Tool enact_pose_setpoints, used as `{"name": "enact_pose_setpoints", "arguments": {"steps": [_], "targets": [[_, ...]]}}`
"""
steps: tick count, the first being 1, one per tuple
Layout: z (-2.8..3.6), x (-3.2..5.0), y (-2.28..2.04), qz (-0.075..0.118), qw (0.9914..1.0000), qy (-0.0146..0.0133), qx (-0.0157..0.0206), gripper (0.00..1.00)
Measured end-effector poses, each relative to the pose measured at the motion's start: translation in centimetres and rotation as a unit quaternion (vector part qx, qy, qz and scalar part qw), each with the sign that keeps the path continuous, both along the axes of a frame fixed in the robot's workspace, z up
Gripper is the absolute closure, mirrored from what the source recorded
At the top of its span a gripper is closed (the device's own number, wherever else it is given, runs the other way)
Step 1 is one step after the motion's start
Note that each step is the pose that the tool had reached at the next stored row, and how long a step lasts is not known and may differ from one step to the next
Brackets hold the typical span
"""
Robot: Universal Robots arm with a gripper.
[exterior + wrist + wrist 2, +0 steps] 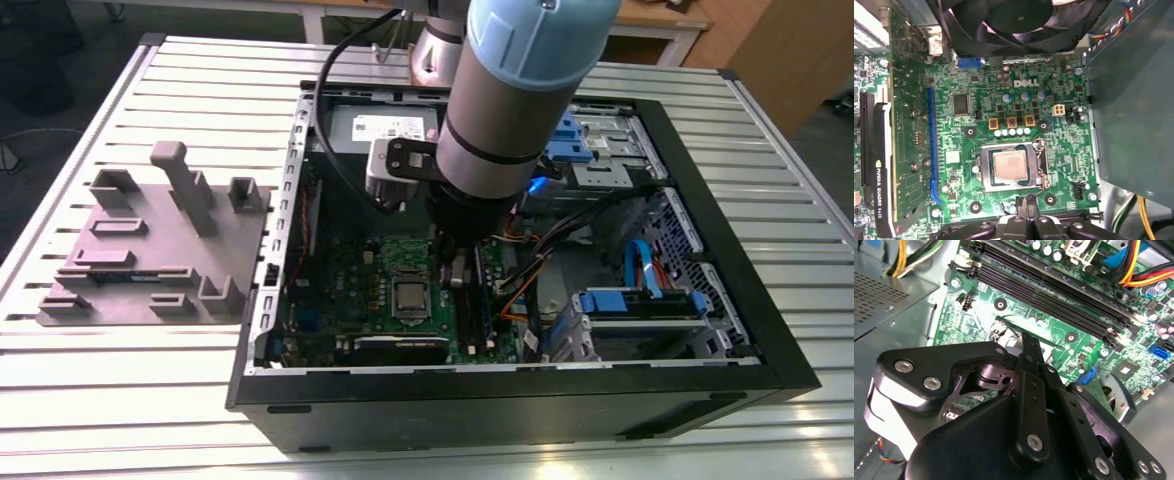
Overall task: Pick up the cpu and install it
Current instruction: 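Install the first cpu locking lever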
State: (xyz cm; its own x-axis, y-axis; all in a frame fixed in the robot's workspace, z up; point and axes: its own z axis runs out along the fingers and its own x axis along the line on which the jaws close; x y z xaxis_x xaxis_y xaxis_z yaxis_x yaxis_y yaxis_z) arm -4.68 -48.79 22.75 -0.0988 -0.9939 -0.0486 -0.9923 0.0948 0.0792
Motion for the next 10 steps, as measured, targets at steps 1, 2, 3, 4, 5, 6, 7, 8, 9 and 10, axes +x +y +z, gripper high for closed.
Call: {"name": "enact_pose_setpoints", "arguments": {"steps": [1, 2, 3, 4, 5, 6, 7, 8, 9, 10], "targets": [[-0.08, 0.00, -0.06, 0.001, 1.00000, 0.0001, -0.0007, 0.90], [-0.18, 0.00, -0.12, 0.003, 1.00000, 0.0000, -0.0007, 0.90], [-0.27, 0.00, -0.23, 0.004, 0.99999, 0.0000, -0.0007, 0.90], [-0.35, 0.00, -0.34, 0.006, 0.99998, 0.0000, -0.0007, 0.90], [-0.42, 0.00, -0.46, 0.008, 0.99997, 0.0000, -0.0006, 0.90], [-0.46, 0.00, -0.59, 0.009, 0.99996, 0.0000, -0.0007, 0.90], [-0.52, 0.00, -0.71, 0.010, 0.99995, 0.0000, -0.0008, 0.90], [-0.59, 0.00, -0.83, 0.011, 0.99994, 0.0000, -0.0007, 0.90], [-0.64, 0.00, -0.93, 0.012, 0.99992, 0.0000, -0.0007, 0.90], [-0.76, 0.00, -1.09, 0.014, 0.99991, -0.0001, -0.0007, 0.90]]}}
